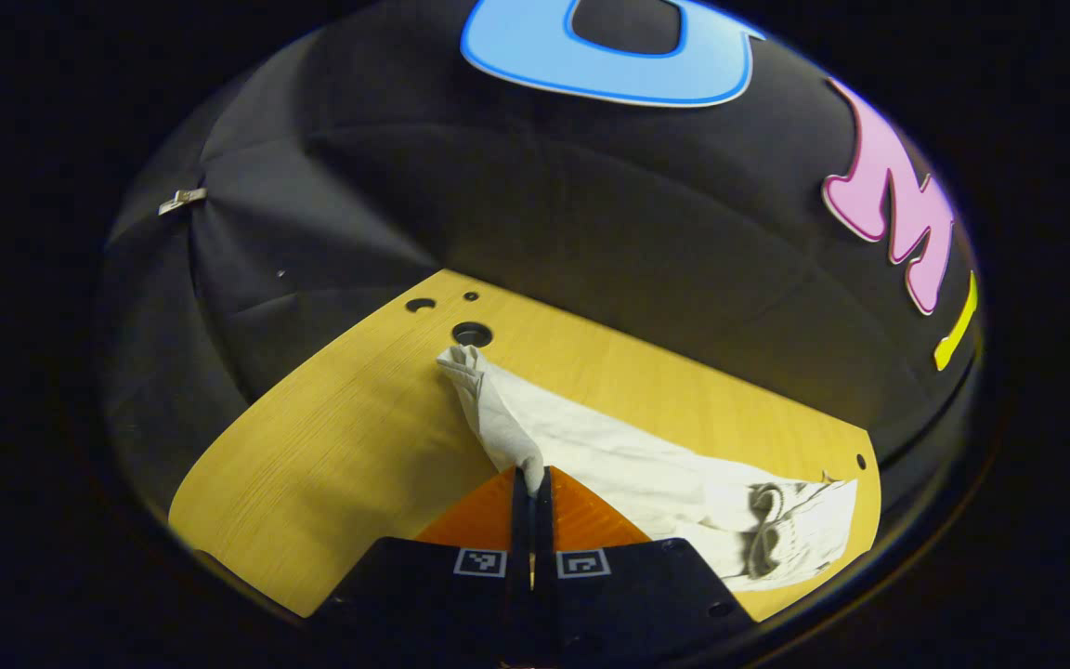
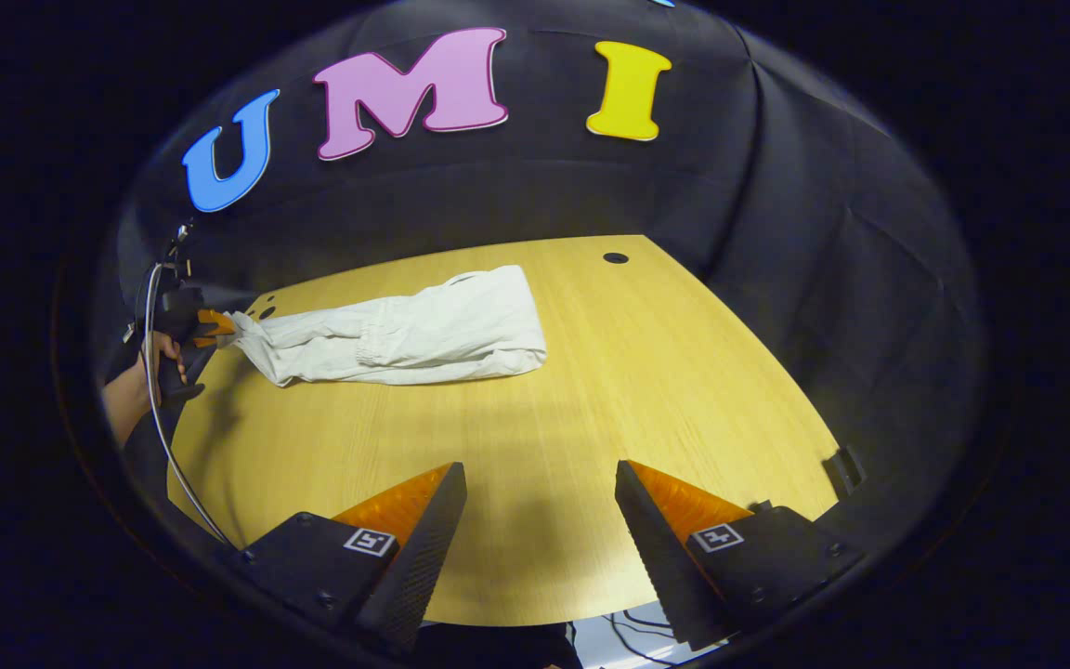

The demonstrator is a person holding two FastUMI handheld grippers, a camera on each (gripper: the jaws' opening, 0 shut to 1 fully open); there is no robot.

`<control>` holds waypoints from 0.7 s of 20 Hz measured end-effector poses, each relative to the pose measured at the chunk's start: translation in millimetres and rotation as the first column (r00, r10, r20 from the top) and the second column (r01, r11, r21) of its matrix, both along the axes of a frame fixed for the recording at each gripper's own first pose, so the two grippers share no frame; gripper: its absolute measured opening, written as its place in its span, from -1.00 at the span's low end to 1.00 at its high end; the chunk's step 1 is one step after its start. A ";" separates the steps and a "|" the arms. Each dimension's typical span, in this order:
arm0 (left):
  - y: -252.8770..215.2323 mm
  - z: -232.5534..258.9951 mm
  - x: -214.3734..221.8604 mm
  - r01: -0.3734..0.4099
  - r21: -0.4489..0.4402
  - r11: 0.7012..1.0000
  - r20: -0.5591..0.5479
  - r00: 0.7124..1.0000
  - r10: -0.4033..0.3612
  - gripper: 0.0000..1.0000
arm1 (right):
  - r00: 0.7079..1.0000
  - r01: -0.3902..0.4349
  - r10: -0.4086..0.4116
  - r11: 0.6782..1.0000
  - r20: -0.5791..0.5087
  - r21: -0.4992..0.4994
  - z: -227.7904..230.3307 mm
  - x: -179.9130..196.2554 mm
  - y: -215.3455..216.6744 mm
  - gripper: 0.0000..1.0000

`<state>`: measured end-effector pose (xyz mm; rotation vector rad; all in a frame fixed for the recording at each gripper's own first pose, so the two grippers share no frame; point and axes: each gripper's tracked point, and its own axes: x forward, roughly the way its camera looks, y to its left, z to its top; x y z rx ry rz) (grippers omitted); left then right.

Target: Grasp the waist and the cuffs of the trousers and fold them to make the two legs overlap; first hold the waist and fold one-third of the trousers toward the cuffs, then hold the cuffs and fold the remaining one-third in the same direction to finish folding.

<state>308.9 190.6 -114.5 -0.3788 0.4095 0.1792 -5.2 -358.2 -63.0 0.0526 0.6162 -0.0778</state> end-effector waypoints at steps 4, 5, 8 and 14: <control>-50.5 47.6 9.9 0.096 0.068 0.993 0.057 0.993 -0.100 -0.89 | 0.999 0.016 -0.016 1.000 0.032 -0.004 8.1 -0.2 -17.1 0.98; -66.3 57.9 11.3 0.120 0.082 0.989 0.070 0.990 -0.126 -0.89 | 0.999 0.022 -0.022 1.000 0.034 0.002 7.4 0.7 -21.1 0.98; -114.9 86.5 16.3 0.183 0.111 0.977 0.100 0.976 -0.194 -0.90 | 0.999 0.038 -0.039 0.999 0.029 0.035 5.2 7.3 -32.9 0.98; -237.8 118.0 19.3 0.309 0.086 0.947 0.121 0.940 -0.318 -0.89 | 0.997 0.017 -0.019 0.999 0.071 0.030 15.8 30.9 -59.7 0.98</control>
